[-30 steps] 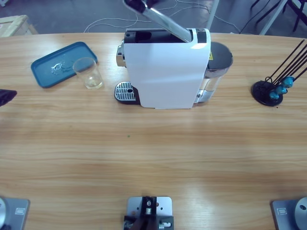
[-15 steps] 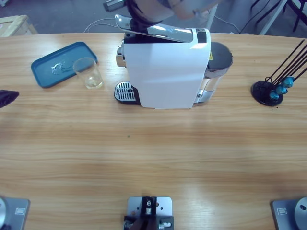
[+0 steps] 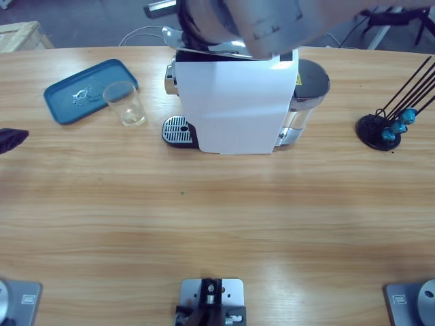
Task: Pour coffee
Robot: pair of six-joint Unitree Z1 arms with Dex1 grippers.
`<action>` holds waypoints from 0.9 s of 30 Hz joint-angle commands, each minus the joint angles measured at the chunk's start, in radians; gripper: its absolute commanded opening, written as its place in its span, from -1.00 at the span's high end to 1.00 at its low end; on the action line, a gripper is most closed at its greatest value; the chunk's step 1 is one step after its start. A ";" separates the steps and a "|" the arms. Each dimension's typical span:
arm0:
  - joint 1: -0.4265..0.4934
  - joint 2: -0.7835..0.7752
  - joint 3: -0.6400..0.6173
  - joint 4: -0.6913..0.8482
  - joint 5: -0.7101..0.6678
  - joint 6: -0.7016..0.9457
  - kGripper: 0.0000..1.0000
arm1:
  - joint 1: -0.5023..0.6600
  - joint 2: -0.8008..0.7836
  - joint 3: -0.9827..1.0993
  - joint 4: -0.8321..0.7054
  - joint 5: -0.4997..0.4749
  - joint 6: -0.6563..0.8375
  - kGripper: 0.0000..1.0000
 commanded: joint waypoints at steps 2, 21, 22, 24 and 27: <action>-0.012 0.022 0.039 -0.009 -0.010 0.012 -1.00 | 0.040 0.160 0.216 -0.057 0.056 0.034 1.00; -0.012 -0.001 0.000 -0.002 -0.008 0.012 -0.98 | -0.077 -0.372 0.108 0.120 0.449 -0.170 -0.49; -0.012 0.000 -0.005 -0.002 -0.009 0.012 -0.98 | -0.077 -0.399 0.078 0.204 0.450 -0.185 -0.76; -0.012 0.016 -0.013 -0.008 -0.010 0.012 -0.98 | -0.077 -0.451 0.041 0.359 0.460 -0.192 -1.00; -0.012 0.076 -0.007 -0.066 -0.010 0.012 -0.98 | -0.077 -0.553 0.056 0.571 0.458 -0.195 -1.00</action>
